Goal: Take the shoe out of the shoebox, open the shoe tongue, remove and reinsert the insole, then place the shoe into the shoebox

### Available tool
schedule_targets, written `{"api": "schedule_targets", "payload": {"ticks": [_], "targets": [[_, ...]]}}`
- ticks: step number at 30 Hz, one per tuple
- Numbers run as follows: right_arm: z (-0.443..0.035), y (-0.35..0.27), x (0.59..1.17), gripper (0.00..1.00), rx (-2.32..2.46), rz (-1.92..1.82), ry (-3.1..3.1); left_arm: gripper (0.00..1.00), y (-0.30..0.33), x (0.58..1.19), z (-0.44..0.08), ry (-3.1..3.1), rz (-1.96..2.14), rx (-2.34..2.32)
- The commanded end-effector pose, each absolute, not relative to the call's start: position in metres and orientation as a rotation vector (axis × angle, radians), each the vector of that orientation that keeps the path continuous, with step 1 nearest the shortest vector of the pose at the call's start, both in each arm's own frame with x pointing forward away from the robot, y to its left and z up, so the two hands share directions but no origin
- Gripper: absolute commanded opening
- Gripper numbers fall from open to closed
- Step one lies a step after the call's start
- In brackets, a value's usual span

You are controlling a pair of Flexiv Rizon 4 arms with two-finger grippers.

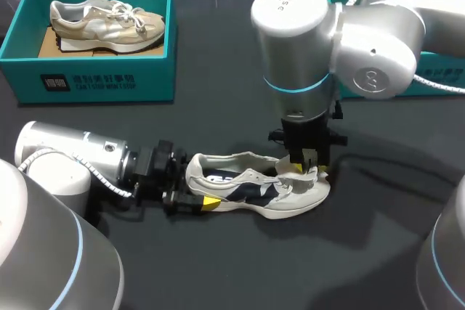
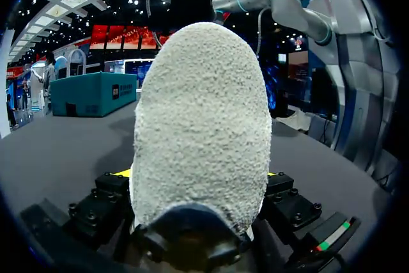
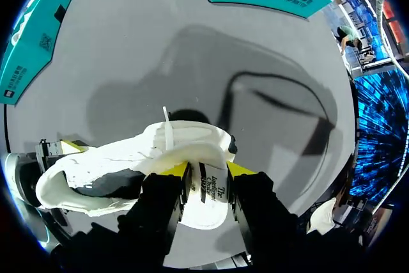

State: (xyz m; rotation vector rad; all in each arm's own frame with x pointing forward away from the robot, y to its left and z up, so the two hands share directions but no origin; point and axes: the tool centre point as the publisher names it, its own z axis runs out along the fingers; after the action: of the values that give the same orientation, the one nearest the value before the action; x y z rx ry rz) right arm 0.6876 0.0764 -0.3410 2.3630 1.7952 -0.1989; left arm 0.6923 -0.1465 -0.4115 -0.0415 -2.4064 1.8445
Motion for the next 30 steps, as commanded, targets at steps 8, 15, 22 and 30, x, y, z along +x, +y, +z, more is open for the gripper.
{"api": "schedule_targets", "payload": {"ticks": [8,15,22,30], "targets": [[-0.355,0.069,0.686,0.49,2.367,-0.234,1.678,0.0,-0.146,0.691,-0.413,-2.407,1.845,-0.041],[-0.352,0.064,0.687,0.49,2.363,-0.261,1.685,0.0,-0.146,0.691,-0.413,-2.407,1.845,-0.041],[-0.303,0.069,0.686,0.49,2.252,-0.231,1.727,0.0,-0.146,0.691,-0.413,-2.407,1.845,-0.041],[-0.247,0.094,0.69,0.54,1.959,-0.248,1.938,0.0,-0.146,0.691,-0.413,-2.407,1.845,-0.041]]}}
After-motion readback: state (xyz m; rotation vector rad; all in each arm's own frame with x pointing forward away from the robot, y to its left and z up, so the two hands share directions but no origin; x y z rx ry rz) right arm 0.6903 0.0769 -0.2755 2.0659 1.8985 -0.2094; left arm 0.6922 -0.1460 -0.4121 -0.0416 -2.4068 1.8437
